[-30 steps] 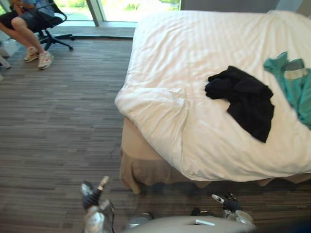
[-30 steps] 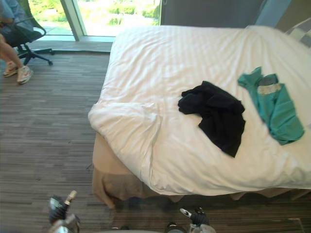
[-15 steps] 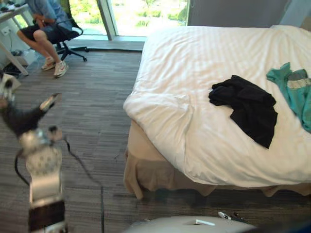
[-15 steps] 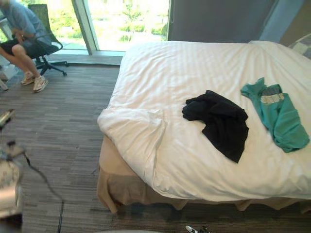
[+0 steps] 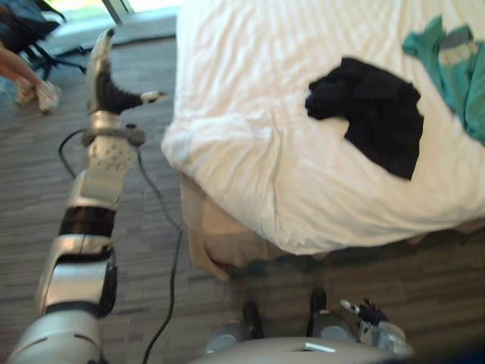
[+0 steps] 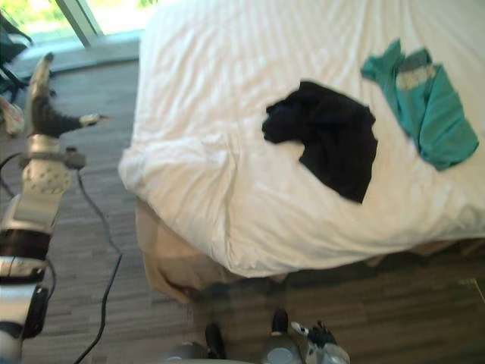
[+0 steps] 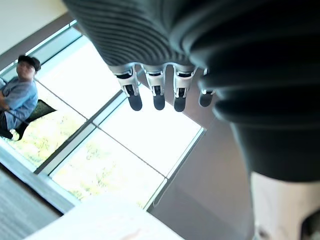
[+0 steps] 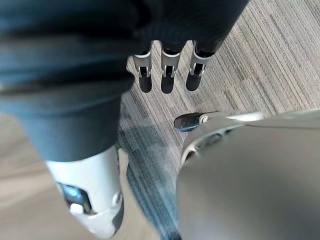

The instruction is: Tidy the bed and pick cloth on bed and put in laundry

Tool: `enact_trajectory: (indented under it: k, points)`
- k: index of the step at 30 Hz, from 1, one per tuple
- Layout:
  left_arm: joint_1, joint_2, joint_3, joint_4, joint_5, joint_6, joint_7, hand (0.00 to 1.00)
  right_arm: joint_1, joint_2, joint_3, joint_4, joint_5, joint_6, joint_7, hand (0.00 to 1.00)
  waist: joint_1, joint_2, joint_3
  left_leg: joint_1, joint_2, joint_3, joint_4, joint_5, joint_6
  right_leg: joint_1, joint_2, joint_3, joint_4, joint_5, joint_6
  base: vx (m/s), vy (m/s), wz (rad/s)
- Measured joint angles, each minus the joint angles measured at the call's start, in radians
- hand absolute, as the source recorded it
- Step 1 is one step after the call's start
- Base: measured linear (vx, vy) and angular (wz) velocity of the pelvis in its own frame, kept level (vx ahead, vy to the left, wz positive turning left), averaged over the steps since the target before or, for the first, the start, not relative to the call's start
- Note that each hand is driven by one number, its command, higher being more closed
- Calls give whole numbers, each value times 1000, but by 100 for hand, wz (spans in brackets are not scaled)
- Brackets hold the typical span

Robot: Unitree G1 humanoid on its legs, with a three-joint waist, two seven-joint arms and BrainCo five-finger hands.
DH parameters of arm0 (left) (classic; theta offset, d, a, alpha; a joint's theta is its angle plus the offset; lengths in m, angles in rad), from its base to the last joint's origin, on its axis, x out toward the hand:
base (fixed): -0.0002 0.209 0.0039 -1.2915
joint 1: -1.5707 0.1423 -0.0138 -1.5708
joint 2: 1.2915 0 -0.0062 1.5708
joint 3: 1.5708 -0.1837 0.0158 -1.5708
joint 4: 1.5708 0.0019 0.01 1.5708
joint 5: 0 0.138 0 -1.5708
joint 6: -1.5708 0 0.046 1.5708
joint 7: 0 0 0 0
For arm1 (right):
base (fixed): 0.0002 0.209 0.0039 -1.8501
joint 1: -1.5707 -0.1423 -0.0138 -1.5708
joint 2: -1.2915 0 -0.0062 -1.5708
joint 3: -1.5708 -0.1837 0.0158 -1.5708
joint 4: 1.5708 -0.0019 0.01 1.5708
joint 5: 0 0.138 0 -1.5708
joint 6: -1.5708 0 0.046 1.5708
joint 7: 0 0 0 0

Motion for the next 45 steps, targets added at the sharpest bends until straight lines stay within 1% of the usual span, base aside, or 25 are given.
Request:
enact_trajectory:
  k: [2,3,5,8,10,12,14,15,16,17,18,19,20,22,24,26,31,33,36,38,39,41,43,44,45]
  points:
    - [-41,-1,-49,28,1,13,2,0,0,-1,2,-13,17,-3,-7,0,-16,1,12,-29,2,13,6,0,0,-51,-2,13,40,-13,-5,-95,-33,-21]
    - [-63,-2,-67,30,2,25,2,0,0,-2,2,-15,27,-2,-10,0,-20,0,30,-33,5,24,13,0,0,-70,-2,28,65,-21,-8,-51,-42,-26]
    - [-93,-2,-95,36,2,41,-2,0,5,-3,8,-15,29,-4,-10,0,-25,3,45,-41,11,34,16,0,0,-98,-2,41,99,-36,-14,-39,-54,-18]
    - [-130,-7,-137,37,2,77,-24,0,9,-2,33,-38,38,-18,-11,0,-25,2,49,-63,17,51,22,0,0,-151,-7,56,157,-58,-22,-30,-38,-8]
    - [-168,-35,-165,55,1,106,-44,0,8,-1,36,-85,40,-37,-11,0,-24,1,72,-85,21,56,50,-6,-5,-178,-15,59,195,-69,-24,-56,-30,3]
    - [-188,-43,-187,62,2,124,-55,0,5,5,45,-132,48,-45,-11,0,-22,-4,91,-118,35,75,87,-26,-4,-208,-14,61,217,-72,-26,-75,-20,-3]
    - [-211,-62,-210,65,2,162,-89,0,6,9,46,-173,66,-51,-15,0,-21,-6,118,-157,54,84,140,-52,-2,-227,-12,60,231,-72,-26,-79,-14,-3]
    - [-220,-87,-217,65,2,194,-121,0,5,9,50,-193,68,-52,-21,0,-19,-7,138,-171,70,93,179,-73,0,-228,-7,61,235,-72,-26,-87,15,-11]
    - [-225,-105,-227,69,8,249,-177,0,7,8,67,-214,75,-55,-27,0,-15,-9,142,-199,89,114,218,-100,-5,-248,-2,66,248,-73,-26,-84,25,-16]
    - [-233,-110,-236,75,8,287,-215,0,6,9,72,-227,76,-56,-28,0,-13,-10,142,-216,97,124,238,-109,-4,-263,0,72,256,-73,-26,-92,45,-24]
    - [-255,-114,-253,87,18,375,-334,100,-2,11,77,-254,77,-56,-28,0,-7,-13,145,-256,111,136,283,-123,2,-303,3,86,276,-72,-26,-52,45,-19]
    - [-272,-124,-260,113,29,427,-404,100,-9,11,78,-275,80,-56,-28,0,-6,-13,145,-287,121,139,320,-131,7,-332,3,90,292,-72,-26,-33,45,-14]
    - [-278,-131,-259,115,33,446,-417,100,-12,11,78,-279,85,-56,-28,0,-6,-12,147,-301,127,143,338,-133,7,-341,3,90,298,-72,-26,-4,41,1]
    - [-314,-154,-259,113,48,471,-447,100,-14,11,78,-286,101,-56,-28,0,6,-15,158,-307,147,179,377,-133,6,-343,3,90,318,-73,-26,-3,32,6]
    - [-346,-156,-257,121,83,493,-501,100,-50,13,82,-290,119,-57,-27,0,7,-18,160,-314,156,188,395,-139,2,-350,2,90,333,-74,-28,-42,12,2]
    - [-368,-155,-255,136,84,491,-501,100,-88,15,90,-292,127,-57,-28,0,7,-18,160,-338,165,192,407,-158,9,-370,6,89,333,-82,-29,-58,-20,0]
    - [-384,-155,-263,146,84,467,-493,100,-118,19,109,-296,144,-56,-29,0,8,-22,164,-361,180,195,427,-164,14,-386,13,89,335,-82,-29,-18,-13,0]
    - [-383,-150,-286,156,76,446,-462,100,-110,19,109,-296,143,-57,-29,0,11,-22,164,-360,182,195,427,-164,14,-385,14,89,335,-82,-29,49,-7,0]
    - [-379,-148,-312,151,50,400,-455,100,-93,19,109,-295,143,-57,-29,0,26,-22,164,-348,184,193,428,-163,14,-370,15,84,335,-82,-29,68,-4,3]
    - [-343,-136,-344,115,-2,348,-456,100,-69,19,109,-296,143,-58,-29,0,37,-21,163,-308,181,189,413,-162,14,-329,12,70,334,-84,-27,85,3,9]
    - [-328,-130,-354,97,-11,339,-457,100,-61,19,109,-297,143,-58,-29,0,39,-22,162,-294,178,186,405,-161,13,-315,9,64,334,-86,-26,63,3,21]
    - [-267,-96,-371,28,-53,287,-460,100,-33,19,109,-298,144,-59,-28,0,50,-31,157,-237,153,179,359,-146,8,-265,-8,46,331,-103,-21,56,-7,28]
    - [-185,-48,-363,-52,-85,218,-464,100,-1,20,109,-289,144,-58,-27,0,61,-34,122,-200,127,156,293,-118,5,-217,-20,13,293,-114,-22,79,-47,38]
    - [-158,-34,-356,-67,-90,200,-465,100,3,21,109,-279,144,-57,-27,0,62,-36,109,-191,120,149,274,-108,3,-203,-21,3,279,-114,-22,93,-64,39]
    - [-88,-18,-329,-87,-94,169,-468,100,10,22,108,-248,144,-57,-27,0,61,-37,81,-163,106,133,232,-85,-4,-173,-21,-11,252,-113,-22,131,-73,38]
